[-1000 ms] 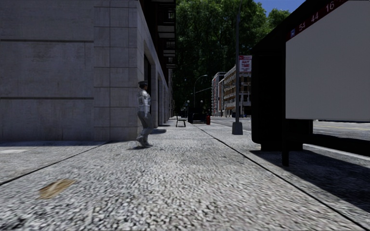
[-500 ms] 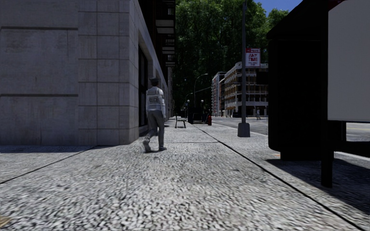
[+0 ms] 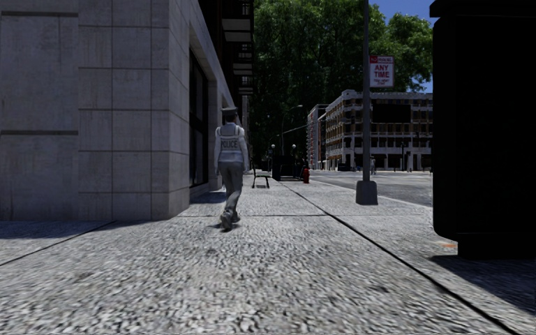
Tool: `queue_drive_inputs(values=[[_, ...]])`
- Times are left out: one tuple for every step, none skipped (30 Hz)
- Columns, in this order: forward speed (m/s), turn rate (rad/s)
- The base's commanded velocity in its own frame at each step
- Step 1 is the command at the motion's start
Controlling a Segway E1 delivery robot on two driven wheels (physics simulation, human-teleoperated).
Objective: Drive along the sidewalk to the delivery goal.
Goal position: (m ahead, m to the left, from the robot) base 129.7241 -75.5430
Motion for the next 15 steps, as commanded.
queue_drive_inputs(values=[[2.0, 0.0], [2.0, 0.0], [2.0, 0.0], [2.0, 0.0], [2.0, 0.0], [2.0, 0.0], [2.0, 0.0], [2.0, -0.11], [2.0, -0.11], [2.0, -0.21], [2.0, -0.37], [2.0, -0.56], [2.0, -0.63], [2.0, -0.63], [2.0, -0.65]])
